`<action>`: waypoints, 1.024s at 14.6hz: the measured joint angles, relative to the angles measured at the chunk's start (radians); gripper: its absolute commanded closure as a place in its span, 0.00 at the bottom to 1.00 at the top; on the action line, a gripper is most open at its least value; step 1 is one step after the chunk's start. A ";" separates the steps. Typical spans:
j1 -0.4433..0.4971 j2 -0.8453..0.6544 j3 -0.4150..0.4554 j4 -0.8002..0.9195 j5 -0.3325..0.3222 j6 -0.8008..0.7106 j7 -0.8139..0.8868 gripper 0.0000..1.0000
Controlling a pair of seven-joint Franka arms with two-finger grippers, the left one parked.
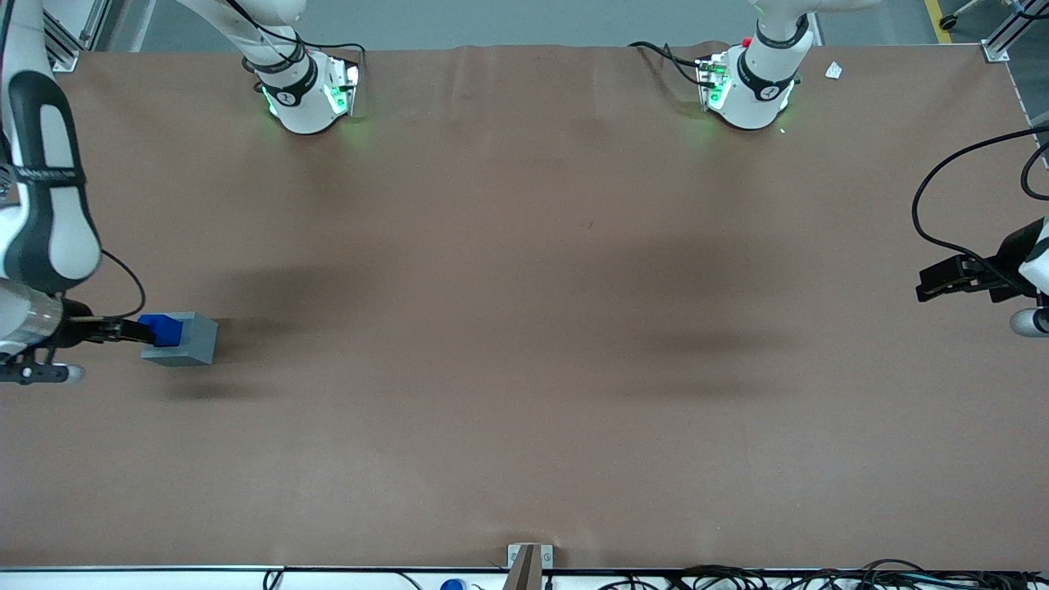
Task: Insert blue part into gray base with right arm
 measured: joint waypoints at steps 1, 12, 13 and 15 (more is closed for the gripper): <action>0.011 -0.028 0.001 0.029 0.001 -0.058 0.023 0.00; 0.160 -0.315 0.006 0.062 0.025 -0.234 0.203 0.00; 0.166 -0.337 0.006 0.053 0.026 -0.238 0.203 0.00; 0.175 -0.384 0.006 0.021 0.027 -0.238 0.204 0.00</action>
